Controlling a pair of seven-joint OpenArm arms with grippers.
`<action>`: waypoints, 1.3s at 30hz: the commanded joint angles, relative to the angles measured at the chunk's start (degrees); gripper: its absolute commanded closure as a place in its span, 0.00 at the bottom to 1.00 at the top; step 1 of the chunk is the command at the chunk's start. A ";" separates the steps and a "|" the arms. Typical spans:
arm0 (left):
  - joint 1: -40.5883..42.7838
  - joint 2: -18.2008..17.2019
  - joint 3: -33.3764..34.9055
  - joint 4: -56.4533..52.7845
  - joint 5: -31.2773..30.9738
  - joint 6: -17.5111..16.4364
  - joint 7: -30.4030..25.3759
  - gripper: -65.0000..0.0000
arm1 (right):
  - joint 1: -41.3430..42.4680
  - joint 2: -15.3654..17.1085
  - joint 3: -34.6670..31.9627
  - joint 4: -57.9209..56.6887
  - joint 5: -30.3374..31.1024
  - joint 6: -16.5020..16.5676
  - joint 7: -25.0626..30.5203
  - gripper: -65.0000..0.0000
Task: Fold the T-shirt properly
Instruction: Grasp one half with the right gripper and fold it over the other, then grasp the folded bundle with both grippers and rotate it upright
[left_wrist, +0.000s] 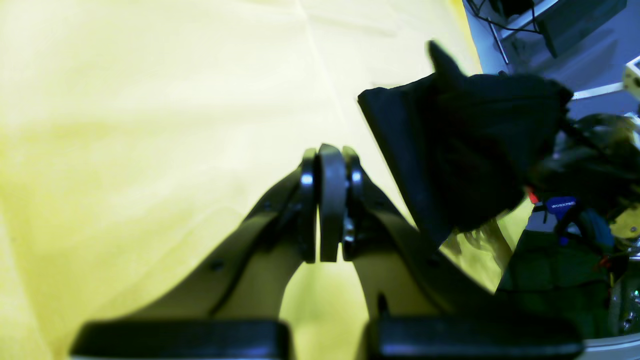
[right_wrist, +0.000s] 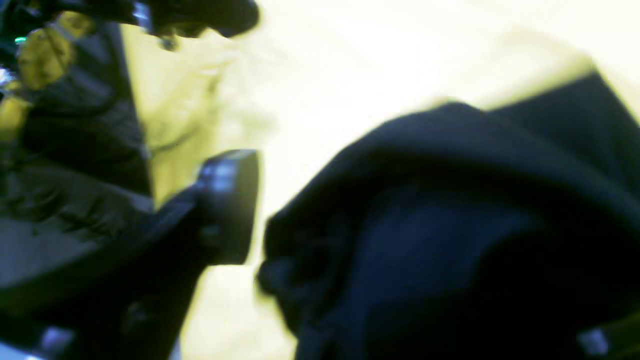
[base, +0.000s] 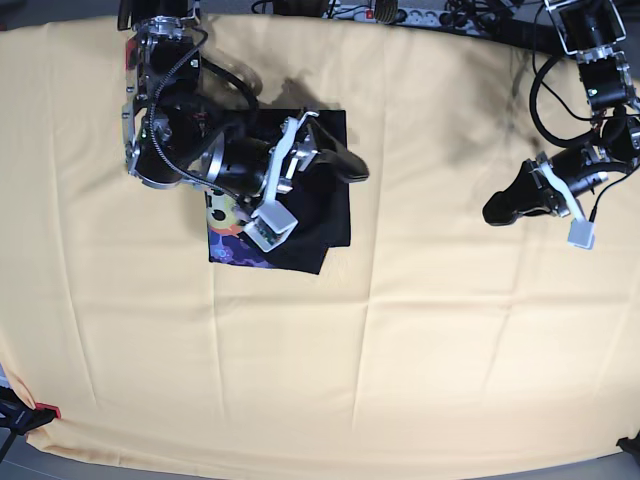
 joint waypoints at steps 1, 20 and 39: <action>-0.79 -0.98 -0.33 0.94 -1.55 -0.22 -1.05 1.00 | 1.75 -0.22 -1.79 0.87 3.08 0.32 1.70 0.28; -0.90 -1.42 1.25 1.22 -6.52 -1.51 7.43 1.00 | 12.11 -0.13 7.23 0.90 -5.60 0.32 -1.14 1.00; -4.66 -1.31 51.01 19.37 18.40 -6.72 4.83 1.00 | 21.79 15.61 8.52 -25.90 -13.35 0.32 10.21 1.00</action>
